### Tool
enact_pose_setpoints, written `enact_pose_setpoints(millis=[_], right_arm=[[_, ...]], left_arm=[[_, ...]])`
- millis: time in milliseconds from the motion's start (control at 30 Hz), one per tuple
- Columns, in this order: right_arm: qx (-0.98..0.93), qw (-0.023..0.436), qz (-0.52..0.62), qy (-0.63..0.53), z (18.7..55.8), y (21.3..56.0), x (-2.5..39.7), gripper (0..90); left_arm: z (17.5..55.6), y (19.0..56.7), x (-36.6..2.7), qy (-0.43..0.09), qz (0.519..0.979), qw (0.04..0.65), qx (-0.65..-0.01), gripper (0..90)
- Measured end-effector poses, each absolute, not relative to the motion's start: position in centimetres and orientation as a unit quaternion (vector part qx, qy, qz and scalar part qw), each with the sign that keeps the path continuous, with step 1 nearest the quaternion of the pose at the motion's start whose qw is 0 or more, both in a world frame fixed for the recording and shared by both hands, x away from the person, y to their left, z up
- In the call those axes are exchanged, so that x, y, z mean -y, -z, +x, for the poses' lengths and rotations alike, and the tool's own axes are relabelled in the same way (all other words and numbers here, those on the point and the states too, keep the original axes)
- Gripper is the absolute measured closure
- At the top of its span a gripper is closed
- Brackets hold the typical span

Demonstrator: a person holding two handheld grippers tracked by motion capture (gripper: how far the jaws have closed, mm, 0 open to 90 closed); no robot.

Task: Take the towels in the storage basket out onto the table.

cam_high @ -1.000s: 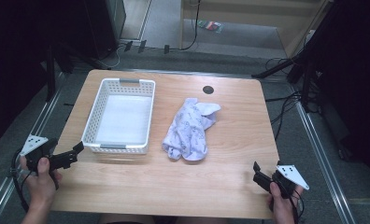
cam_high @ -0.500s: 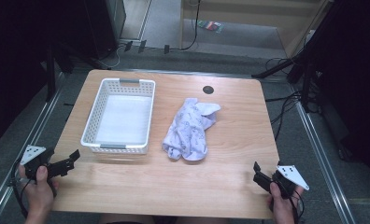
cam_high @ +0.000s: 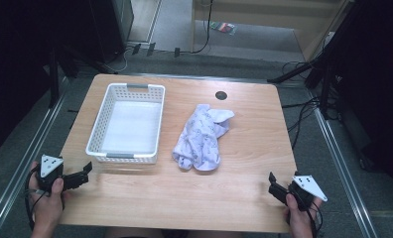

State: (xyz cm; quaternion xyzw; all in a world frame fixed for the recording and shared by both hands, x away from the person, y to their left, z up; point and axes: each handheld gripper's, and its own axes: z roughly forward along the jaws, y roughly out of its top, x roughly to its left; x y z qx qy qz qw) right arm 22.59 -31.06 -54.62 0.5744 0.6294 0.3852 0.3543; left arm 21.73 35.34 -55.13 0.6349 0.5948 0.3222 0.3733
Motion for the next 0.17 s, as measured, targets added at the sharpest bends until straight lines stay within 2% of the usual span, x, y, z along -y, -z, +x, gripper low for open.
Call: enact_pose_setpoints(millis=[167], right_arm=[[-0.633,0.355,0.573,-0.38,22.61,54.63,30.91,13.2]], left_arm=[[21.72,55.12,-35.57,-0.321,0.627,0.379,-0.6,0.1]])
